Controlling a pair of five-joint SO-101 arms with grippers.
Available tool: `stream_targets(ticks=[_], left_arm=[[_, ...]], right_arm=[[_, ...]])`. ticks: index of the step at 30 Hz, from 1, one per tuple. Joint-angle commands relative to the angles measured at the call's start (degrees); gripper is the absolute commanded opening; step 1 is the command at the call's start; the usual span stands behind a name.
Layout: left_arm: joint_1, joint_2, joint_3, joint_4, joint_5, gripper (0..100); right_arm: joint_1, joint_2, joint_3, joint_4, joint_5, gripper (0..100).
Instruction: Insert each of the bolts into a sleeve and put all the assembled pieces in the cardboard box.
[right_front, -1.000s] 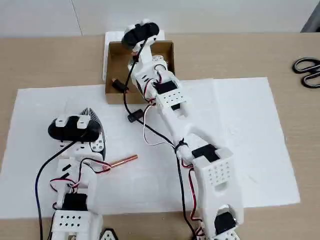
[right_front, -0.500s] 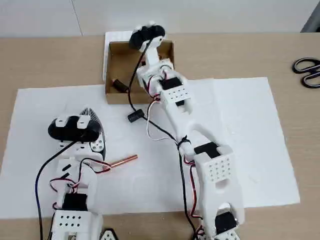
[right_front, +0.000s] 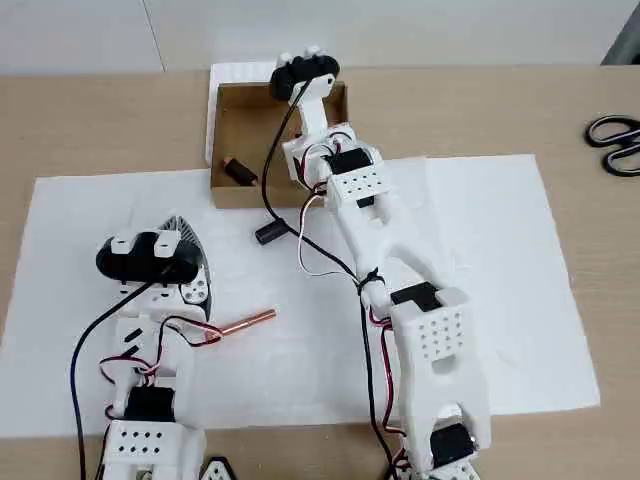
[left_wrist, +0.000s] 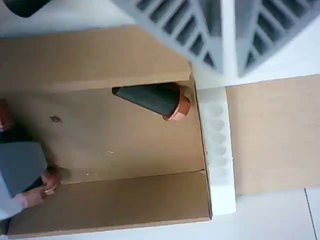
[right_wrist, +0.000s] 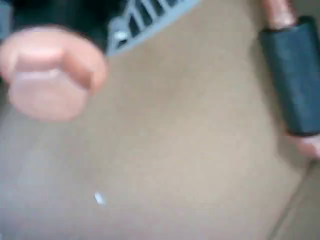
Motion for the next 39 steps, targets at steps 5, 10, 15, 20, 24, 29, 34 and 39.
stream_targets(ticks=[5,10,15,20,24,29,34,39], left_arm=[[0.0,-0.79,-0.22,-0.97,0.35,1],[0.0,-0.79,-0.22,-0.97,0.35,1],[0.0,-0.79,-0.22,-0.97,0.35,1],[0.0,-0.79,-0.22,-0.97,0.35,1],[0.0,-0.79,-0.22,-0.97,0.35,1],[0.0,-0.79,-0.22,-0.97,0.35,1],[-0.44,-0.79,-0.22,-0.97,0.35,1],[-0.44,-0.79,-0.22,-0.97,0.35,1]], right_arm=[[0.13,2.07,-10.02,0.22,-0.53,0.5],[0.13,3.82,-11.96,0.22,-0.35,2.9],[-0.4,4.18,-12.04,3.91,-0.35,19.8],[-1.01,3.91,-12.13,4.97,-0.44,20.9],[-0.84,3.82,-13.27,5.32,-0.44,20.9],[-0.75,3.82,-20.4,5.76,-0.35,20.9],[-0.75,3.82,-28.4,14.64,-0.35,20.9],[-1.1,3.82,-37.89,25.01,-0.44,20.9]])
